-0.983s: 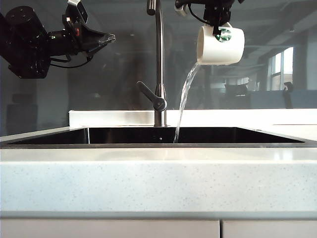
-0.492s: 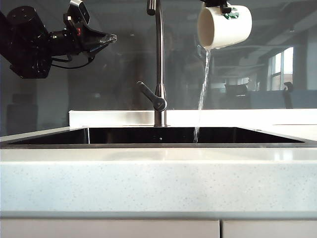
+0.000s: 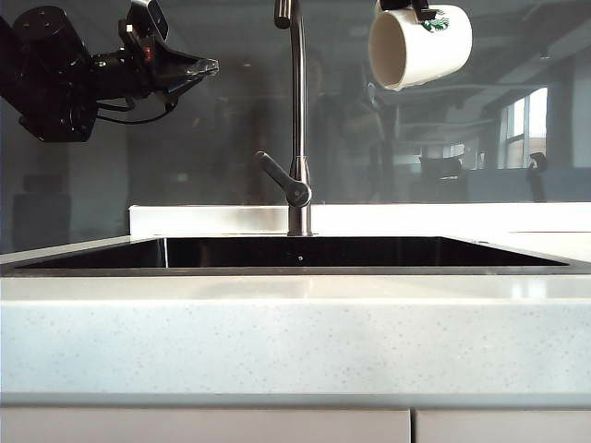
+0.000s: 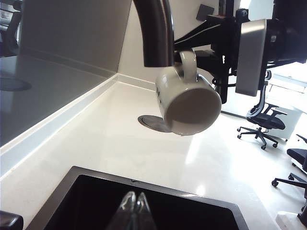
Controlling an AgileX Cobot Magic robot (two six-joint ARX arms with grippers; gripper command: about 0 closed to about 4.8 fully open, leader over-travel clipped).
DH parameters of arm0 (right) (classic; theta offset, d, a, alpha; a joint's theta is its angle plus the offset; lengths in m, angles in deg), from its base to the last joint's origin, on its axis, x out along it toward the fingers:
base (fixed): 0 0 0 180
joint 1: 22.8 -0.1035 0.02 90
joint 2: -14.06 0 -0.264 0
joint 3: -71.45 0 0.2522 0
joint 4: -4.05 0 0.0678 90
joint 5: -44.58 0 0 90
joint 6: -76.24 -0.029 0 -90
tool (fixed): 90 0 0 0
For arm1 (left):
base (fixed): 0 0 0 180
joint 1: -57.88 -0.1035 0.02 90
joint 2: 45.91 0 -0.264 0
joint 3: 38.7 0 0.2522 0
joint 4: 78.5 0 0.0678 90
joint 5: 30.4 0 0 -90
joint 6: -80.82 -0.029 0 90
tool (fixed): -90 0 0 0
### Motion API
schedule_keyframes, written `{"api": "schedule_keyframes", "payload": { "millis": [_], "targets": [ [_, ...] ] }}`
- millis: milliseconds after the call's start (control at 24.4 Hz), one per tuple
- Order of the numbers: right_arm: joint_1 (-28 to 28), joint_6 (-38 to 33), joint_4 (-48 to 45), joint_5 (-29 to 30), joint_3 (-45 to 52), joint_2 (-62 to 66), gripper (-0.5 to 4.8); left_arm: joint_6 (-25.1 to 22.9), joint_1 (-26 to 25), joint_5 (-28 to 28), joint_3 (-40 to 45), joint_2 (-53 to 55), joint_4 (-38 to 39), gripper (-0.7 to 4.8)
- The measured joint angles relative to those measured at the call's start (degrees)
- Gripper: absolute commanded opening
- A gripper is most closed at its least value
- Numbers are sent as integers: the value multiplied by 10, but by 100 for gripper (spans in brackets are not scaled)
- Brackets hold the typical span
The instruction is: Pick up the mug next to the sink, go to the faucet to get some water, pour the water into the sink, and finally put the mug back to its place.
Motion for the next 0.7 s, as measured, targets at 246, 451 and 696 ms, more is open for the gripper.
{"api": "schedule_keyframes", "payload": {
  "millis": [246, 451, 696],
  "targets": [
    [0, -10, 0, 0, 0, 0, -5, 0, 0, 0, 0, 0, 0, -5],
    [17, -240, 3, 9, 0, 0, -5, 5, 0, -1, 0, 0, 0, -5],
    [66, -534, 70, 92, 0, -2, -5, 14, 0, -1, 0, -3, 0, -5]
  ]
}}
